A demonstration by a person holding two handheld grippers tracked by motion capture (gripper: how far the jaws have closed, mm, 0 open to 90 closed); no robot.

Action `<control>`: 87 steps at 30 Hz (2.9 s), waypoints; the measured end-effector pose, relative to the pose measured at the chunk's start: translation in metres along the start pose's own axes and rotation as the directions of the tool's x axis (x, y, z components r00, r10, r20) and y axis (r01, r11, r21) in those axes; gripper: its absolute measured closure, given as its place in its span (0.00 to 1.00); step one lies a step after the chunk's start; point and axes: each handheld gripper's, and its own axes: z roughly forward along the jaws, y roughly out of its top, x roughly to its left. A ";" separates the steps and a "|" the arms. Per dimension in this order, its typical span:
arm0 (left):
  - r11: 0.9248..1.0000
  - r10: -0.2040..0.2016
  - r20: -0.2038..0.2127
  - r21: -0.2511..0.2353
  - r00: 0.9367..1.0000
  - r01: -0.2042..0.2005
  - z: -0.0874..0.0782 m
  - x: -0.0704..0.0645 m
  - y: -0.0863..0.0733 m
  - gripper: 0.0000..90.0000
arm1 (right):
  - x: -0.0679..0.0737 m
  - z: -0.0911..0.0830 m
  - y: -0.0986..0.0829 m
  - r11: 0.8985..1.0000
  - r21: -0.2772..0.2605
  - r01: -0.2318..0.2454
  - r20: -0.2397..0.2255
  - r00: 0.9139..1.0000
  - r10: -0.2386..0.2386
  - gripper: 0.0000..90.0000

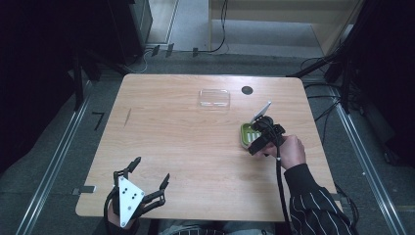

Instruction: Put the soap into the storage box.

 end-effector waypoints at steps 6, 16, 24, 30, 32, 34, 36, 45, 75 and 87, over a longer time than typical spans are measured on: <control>1.000 0.001 -0.001 0.000 1.000 -0.001 0.000 0.000 0.000 0.15 | -0.003 0.002 0.005 1.000 0.002 -0.006 0.001 1.000 0.006 0.15; 1.000 0.003 0.001 0.002 1.000 -0.003 0.000 0.000 0.000 0.15 | -0.013 0.004 0.010 0.999 -0.001 -0.038 0.000 0.999 0.038 0.15; 1.000 -0.003 -0.005 0.002 1.000 0.003 -0.002 0.001 0.000 0.15 | -0.019 0.006 0.012 0.999 -0.010 -0.052 -0.008 0.999 0.052 0.15; 1.000 -0.001 -0.008 0.005 1.000 0.001 -0.003 0.001 -0.001 0.15 | -0.021 0.007 0.013 0.998 -0.023 -0.062 -0.015 0.998 0.062 0.15; 1.000 -0.001 -0.007 0.003 1.000 0.001 -0.003 0.001 -0.001 0.15 | -0.021 0.008 0.014 0.998 -0.021 -0.062 -0.013 0.998 0.062 0.15; 1.000 0.000 -0.002 0.003 1.000 0.000 -0.002 0.001 -0.001 0.15 | -0.021 0.009 0.014 0.997 -0.022 -0.069 -0.014 0.998 0.069 0.15; 1.000 0.000 -0.002 0.003 1.000 0.000 -0.002 0.001 -0.001 0.15 | -0.021 0.009 0.014 0.997 -0.020 -0.077 -0.007 0.997 0.077 0.15; 1.000 0.003 0.006 -0.002 1.000 -0.003 0.000 0.000 0.000 0.15 | -0.027 0.012 0.020 0.989 -0.054 -0.137 -0.009 0.991 0.137 0.15; 1.000 0.003 0.002 -0.003 1.000 -0.003 0.000 0.001 0.000 0.15 | -0.042 0.021 0.030 0.963 -0.094 -0.253 -0.031 0.967 0.252 0.15; 1.000 0.004 0.003 -0.004 1.000 -0.004 0.000 0.000 0.000 0.15 | -0.043 0.026 0.032 0.956 -0.098 -0.276 -0.045 0.961 0.273 0.15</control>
